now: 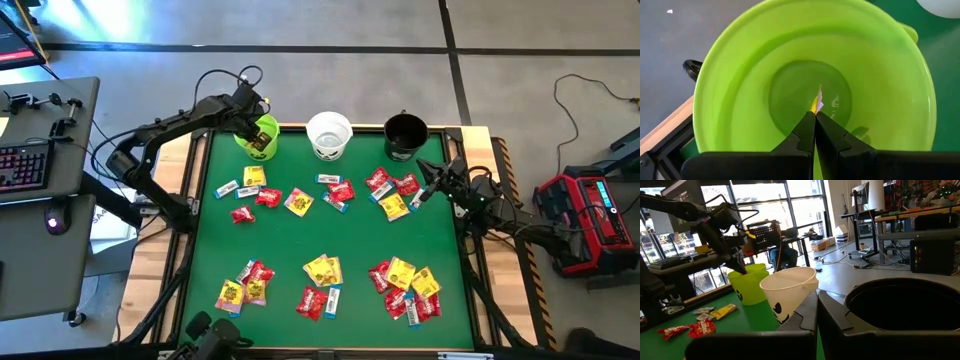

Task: Sort candy by brand, put in halloween buckets
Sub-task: Put the yellow candy into the green bucket

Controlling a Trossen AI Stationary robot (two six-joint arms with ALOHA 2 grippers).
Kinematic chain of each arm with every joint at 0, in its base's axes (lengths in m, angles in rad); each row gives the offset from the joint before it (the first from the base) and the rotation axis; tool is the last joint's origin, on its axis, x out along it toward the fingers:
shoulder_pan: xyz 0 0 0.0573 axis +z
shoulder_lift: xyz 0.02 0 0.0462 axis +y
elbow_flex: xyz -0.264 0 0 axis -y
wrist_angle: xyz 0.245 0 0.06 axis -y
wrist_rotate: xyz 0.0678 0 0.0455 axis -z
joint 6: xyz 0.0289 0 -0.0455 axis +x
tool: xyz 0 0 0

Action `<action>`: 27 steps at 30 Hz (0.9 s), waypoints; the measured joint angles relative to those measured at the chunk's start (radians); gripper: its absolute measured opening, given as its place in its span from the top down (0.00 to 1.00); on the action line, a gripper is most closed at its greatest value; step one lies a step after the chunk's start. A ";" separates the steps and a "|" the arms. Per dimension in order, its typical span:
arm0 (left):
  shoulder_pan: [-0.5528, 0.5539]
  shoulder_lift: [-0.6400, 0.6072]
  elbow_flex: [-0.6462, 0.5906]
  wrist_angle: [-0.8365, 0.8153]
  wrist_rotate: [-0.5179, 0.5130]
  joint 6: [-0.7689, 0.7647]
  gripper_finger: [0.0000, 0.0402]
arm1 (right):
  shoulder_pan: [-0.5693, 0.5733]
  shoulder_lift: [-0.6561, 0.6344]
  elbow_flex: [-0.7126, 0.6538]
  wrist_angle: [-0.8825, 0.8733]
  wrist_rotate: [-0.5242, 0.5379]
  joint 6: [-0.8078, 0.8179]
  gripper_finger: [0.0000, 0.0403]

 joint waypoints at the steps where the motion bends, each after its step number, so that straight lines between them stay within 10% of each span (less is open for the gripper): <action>1: 0.000 0.000 0.000 0.001 0.002 0.000 1.00 | 0.000 0.000 0.000 0.000 0.000 0.000 1.00; 27: -0.115 -0.192 0.000 0.089 0.028 -0.048 0.68 | 0.000 0.000 0.000 0.000 0.000 0.000 1.00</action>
